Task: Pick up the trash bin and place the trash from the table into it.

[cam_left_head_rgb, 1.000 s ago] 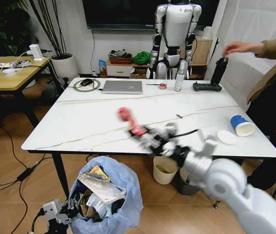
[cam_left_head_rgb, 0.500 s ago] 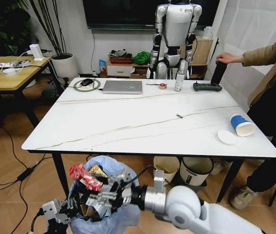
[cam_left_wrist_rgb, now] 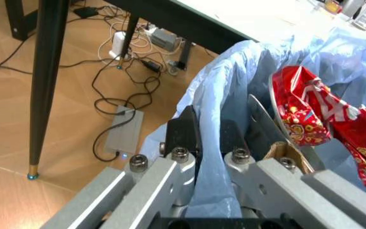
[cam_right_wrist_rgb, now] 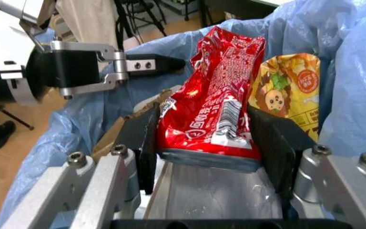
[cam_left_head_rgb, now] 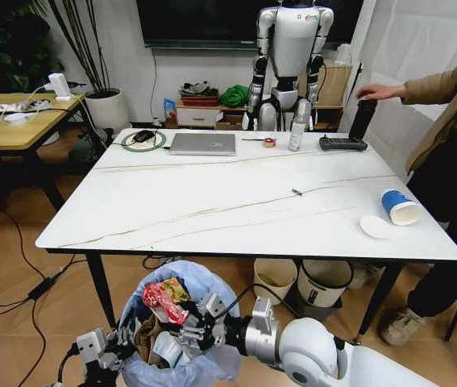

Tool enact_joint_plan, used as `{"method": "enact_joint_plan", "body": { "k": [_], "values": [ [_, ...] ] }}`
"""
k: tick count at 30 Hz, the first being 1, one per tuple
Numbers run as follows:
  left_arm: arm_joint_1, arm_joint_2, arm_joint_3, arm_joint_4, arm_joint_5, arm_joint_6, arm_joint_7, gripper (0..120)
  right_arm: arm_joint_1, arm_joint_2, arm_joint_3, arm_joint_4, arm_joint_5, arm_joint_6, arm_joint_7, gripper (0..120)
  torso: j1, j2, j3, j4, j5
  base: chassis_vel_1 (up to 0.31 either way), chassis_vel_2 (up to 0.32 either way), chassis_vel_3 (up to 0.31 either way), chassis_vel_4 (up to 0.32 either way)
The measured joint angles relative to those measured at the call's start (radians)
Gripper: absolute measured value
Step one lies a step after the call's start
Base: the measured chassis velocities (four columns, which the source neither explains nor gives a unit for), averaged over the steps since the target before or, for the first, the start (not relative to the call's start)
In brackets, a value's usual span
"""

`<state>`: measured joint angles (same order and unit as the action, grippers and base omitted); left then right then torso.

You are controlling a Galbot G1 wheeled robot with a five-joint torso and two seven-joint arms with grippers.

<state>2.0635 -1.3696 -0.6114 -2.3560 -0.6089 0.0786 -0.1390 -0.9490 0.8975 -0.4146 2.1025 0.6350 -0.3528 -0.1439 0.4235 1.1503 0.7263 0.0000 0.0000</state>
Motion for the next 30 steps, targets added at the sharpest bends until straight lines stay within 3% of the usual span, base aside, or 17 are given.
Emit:
{"method": "enact_joint_plan", "body": {
  "k": [2, 16, 23, 30],
  "values": [
    [0.0, 0.001, 0.0, 0.0, -0.001, 0.0, 0.0, 0, -0.002, -0.002, 0.004, 0.006, -0.007, 0.004, -0.003, 47, 0.0, 0.0, 0.0, 0.0, 0.0, 0.0, 0.0, 0.0, 0.0],
    [-0.007, 0.004, 0.005, 0.019, -0.002, -0.002, -0.003, 0, -0.067, -0.022, 0.171, 0.1, 0.073, 0.03, -0.017, 96, 0.0, 0.0, 0.0, -0.0001, 0.0001, 0.0, 0.0, 0.0, 0.0],
    [-0.005, 0.008, 0.004, 0.042, -0.005, -0.007, -0.001, 0, -0.056, 0.021, 0.303, 0.108, 0.135, 0.034, 0.049, 100, 0.0, 0.0, 0.0, 0.0, 0.0, 0.0, 0.0, 0.0, 0.0],
    [-0.004, 0.007, 0.004, 0.042, -0.008, -0.009, 0.001, 0, 0.037, 0.103, 0.449, -0.023, 0.138, -0.129, 0.269, 100, 0.0, 0.0, 0.0, 0.0, 0.0, 0.0, 0.0, 0.0, 0.0]
  ]
}}
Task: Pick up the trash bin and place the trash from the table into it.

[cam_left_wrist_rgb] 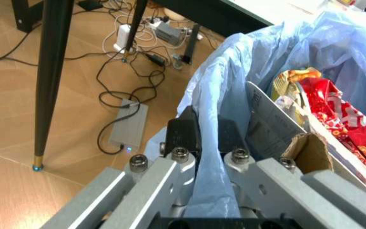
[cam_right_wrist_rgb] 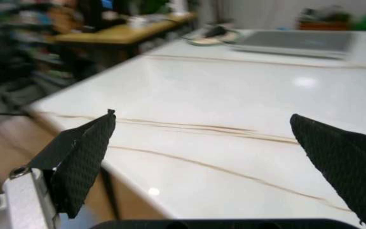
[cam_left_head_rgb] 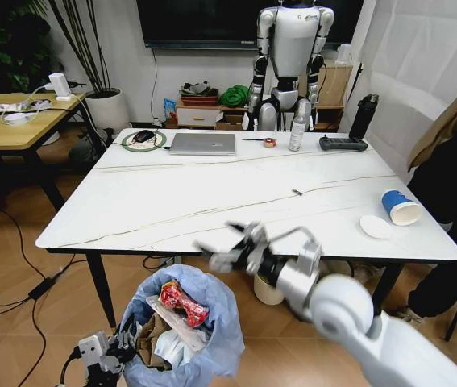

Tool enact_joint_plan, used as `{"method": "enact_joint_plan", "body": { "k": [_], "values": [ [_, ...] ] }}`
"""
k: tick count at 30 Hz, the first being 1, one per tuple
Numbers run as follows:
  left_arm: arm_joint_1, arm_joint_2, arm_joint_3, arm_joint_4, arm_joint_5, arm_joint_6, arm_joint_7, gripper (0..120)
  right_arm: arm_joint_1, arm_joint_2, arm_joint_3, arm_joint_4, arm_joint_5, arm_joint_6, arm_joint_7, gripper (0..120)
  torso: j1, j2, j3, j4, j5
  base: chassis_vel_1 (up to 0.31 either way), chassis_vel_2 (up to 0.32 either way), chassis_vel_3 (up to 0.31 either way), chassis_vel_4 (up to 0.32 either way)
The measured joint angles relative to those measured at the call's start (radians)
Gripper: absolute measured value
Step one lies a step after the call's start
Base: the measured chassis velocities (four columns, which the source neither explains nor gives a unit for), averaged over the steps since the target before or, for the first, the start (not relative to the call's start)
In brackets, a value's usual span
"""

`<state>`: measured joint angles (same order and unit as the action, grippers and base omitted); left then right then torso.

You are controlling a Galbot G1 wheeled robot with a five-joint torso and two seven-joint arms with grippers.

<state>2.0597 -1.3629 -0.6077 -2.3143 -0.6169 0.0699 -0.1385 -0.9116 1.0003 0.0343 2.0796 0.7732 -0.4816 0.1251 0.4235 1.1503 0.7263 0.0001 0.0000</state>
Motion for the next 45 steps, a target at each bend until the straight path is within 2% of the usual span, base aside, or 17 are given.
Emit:
{"method": "enact_joint_plan", "body": {
  "k": [3, 7, 8, 14, 16, 22, 39, 42, 45],
  "values": [
    [0.002, 0.001, -0.005, -0.005, -0.002, -0.001, 0.0, 0, 0.063, 0.025, 0.06, -0.118, 0.0, -0.048, 0.009, 100, 0.0, 0.0, 0.0, 0.0001, 0.0001, 0.0, 0.0, 0.0, 0.0],
    [0.005, -0.002, -0.008, -0.01, -0.002, -0.003, 0.003, 0, 0.167, 0.024, 0.118, -0.312, -0.001, -0.052, -0.059, 100, 0.0, 0.0, 0.0, 0.0002, 0.0, 0.0, 0.0, 0.0, 0.0],
    [0.005, -0.002, -0.008, -0.01, -0.002, -0.003, 0.003, 0, 0.167, 0.024, 0.118, -0.312, -0.001, -0.052, -0.059, 100, 0.0, 0.0, 0.0, 0.0002, 0.0, 0.0, 0.0, 0.0, 0.0],
    [0.005, -0.01, -0.009, -0.017, 0.0, -0.005, 0.004, 0, 0.253, 0.001, 0.127, -0.533, 0.004, -0.001, -0.173, 100, 0.0, 0.0, 0.0, -0.0001, 0.0002, 0.0, 0.0, 0.0, 0.0],
    [0.005, -0.01, -0.009, -0.017, 0.0, -0.005, 0.004, 0, 0.26, 0.001, 0.124, -0.554, -0.004, 0.007, -0.186, 100, 0.0, 0.0, 0.0, 0.0, 0.0, 0.0, 0.0, 0.0, 0.0],
    [0.008, -0.016, -0.016, -0.024, 0.001, -0.005, 0.004, 0, 0.32, 0.016, 0.085, -0.727, -0.09, 0.077, -0.274, 100, 0.0, 0.0, 0.0, 0.0001, -0.0001, 0.0, 0.0, 0.0, 0.0],
    [0.009, -0.024, -0.017, -0.027, 0.001, -0.005, 0.004, 0, 0.368, 0.061, 0.051, -0.863, -0.141, 0.101, -0.274, 99, 0.0, 0.0, 0.0, 0.0, -0.0001, 0.0, 0.0, 0.0, 0.0],
    [0.009, -0.024, -0.017, -0.027, 0.001, -0.005, 0.004, 0, 0.371, 0.064, 0.051, -0.87, -0.141, 0.1, -0.27, 90, 0.0, 0.0, 0.0, -0.0001, -0.0004, 0.0, 0.0, 0.0, 0.0],
    [0.01, -0.025, -0.015, -0.027, 0.001, -0.006, 0.005, 0, 0.371, 0.063, 0.051, -0.871, -0.141, 0.1, -0.267, 75, 0.0, 0.0, 0.0, -0.0001, -0.0003, 0.0, 0.0, 0.0, 0.0]
  ]
}}
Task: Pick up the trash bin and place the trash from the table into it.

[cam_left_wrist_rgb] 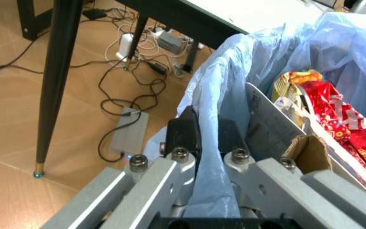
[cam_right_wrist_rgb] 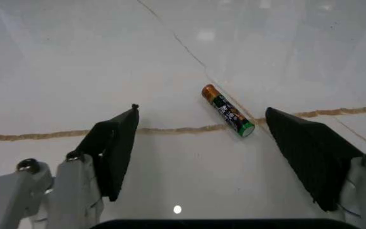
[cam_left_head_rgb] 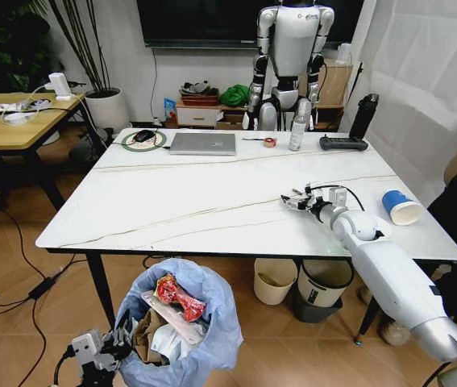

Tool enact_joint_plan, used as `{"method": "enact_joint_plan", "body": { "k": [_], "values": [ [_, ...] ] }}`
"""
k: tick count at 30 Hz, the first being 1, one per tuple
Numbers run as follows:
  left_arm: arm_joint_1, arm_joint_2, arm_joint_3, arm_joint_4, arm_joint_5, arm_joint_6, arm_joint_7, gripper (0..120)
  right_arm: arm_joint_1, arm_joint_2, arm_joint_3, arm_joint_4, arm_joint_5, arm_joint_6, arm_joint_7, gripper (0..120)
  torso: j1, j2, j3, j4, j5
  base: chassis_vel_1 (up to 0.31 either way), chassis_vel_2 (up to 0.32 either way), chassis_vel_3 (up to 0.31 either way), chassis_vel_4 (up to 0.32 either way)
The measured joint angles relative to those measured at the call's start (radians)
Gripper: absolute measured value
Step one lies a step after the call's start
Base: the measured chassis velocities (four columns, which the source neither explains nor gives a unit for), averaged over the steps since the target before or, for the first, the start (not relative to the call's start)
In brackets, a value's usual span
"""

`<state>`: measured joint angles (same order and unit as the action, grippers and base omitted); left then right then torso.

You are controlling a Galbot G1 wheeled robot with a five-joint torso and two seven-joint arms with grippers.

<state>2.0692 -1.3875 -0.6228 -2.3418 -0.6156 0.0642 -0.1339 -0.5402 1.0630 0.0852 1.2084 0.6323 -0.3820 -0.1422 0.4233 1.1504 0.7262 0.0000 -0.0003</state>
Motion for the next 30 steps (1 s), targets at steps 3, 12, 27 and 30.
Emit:
{"method": "enact_joint_plan", "body": {
  "k": [3, 12, 27, 30],
  "values": [
    [0.0, 0.0, 0.001, 0.0, 0.0, 0.0, 0.0, 0, -0.002, -0.002, 0.0, 0.003, 0.001, 0.0, 0.001, 67, 0.0, 0.0, 0.0, 0.0, 0.0001, 0.0, 0.0, 0.0, 0.0],
    [0.0, 0.001, -0.001, -0.003, 0.0, -0.001, 0.0, 0, -0.01, -0.011, 0.0, 0.016, 0.002, -0.003, 0.002, 32, 0.0, 0.0, 0.0, 0.0, 0.0002, 0.0, 0.0, 0.0, 0.0],
    [0.0, 0.006, -0.006, -0.007, -0.007, -0.002, 0.0, 0, -0.042, -0.035, -0.007, 0.068, -0.003, 0.003, -0.003, 0, 0.0, 0.0, 0.0, 0.0002, 0.0004, 0.0, 0.0, 0.0, 0.0],
    [0.0, 0.008, -0.009, -0.007, -0.01, -0.002, 0.0, 0, -0.059, -0.053, -0.007, 0.129, 0.061, 0.017, -0.017, 0, 0.0, 0.0, 0.001, 0.0, 0.0013, 0.0, 0.0, 0.0, 0.0]
  ]
}}
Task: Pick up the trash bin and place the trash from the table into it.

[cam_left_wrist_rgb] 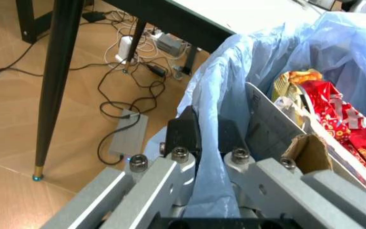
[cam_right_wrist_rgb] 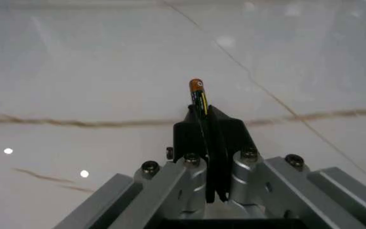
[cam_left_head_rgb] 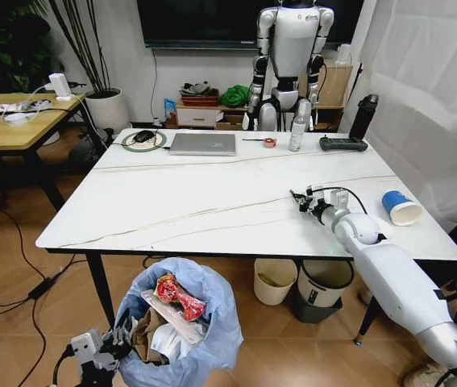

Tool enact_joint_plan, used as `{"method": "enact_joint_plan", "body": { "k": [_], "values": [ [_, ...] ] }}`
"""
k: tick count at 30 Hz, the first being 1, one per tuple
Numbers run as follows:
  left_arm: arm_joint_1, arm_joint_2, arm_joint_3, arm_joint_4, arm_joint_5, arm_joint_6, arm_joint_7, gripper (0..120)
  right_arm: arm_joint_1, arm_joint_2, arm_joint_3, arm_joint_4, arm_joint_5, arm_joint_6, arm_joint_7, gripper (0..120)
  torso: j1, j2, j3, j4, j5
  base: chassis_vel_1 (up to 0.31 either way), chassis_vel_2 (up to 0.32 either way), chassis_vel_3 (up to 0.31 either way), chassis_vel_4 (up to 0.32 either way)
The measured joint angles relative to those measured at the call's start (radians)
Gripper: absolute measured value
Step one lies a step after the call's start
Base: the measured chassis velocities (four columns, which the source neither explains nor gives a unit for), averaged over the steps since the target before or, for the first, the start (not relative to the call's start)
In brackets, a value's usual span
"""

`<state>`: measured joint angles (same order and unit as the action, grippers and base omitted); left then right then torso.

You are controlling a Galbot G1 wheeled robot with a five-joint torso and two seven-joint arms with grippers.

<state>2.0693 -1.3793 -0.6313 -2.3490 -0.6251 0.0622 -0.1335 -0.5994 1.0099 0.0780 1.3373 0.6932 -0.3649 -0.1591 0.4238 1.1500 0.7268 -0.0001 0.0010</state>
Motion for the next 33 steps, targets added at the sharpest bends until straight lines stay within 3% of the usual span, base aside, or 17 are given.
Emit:
{"method": "enact_joint_plan", "body": {
  "k": [6, 15, 19, 25, 33],
  "values": [
    [-0.003, -0.002, 0.0, 0.001, -0.001, 0.001, 0.0, 0, -0.093, -0.08, -0.031, 0.351, 0.225, 0.069, -0.057, 0, 0.0, 0.0, 0.0, 0.0004, -0.0011, 0.0, 0.0, 0.0, 0.0],
    [-0.006, -0.004, 0.0, 0.003, -0.002, 0.005, -0.001, 0, -0.267, -0.122, -0.201, 0.713, 0.235, 0.094, -0.096, 0, 0.0, 0.0, -0.001, 0.0002, -0.0012, 0.0, 0.0, 0.0, 0.0],
    [-0.007, -0.003, -0.004, 0.002, -0.004, 0.008, -0.002, 0, -0.306, -0.122, -0.297, 0.778, 0.185, 0.096, -0.095, 0, 0.0, 0.0, -0.001, 0.0002, -0.0011, 0.0, 0.0, 0.0, 0.0],
    [-0.011, -0.004, -0.001, 0.001, -0.005, 0.009, -0.003, 0, -0.351, -0.126, -0.34, 0.796, 0.116, 0.107, -0.094, 0, 0.0, 0.0, -0.001, 0.0002, -0.0011, 0.0, 0.0, 0.0, 0.0],
    [-0.012, -0.006, 0.01, 0.001, 0.0, 0.009, -0.004, 0, -0.41, -0.131, -0.323, 0.804, 0.033, 0.123, -0.088, 25, 0.0, 0.0, -0.001, 0.0002, -0.001, 0.0, 0.0, 0.0, 0.0]
  ]
}}
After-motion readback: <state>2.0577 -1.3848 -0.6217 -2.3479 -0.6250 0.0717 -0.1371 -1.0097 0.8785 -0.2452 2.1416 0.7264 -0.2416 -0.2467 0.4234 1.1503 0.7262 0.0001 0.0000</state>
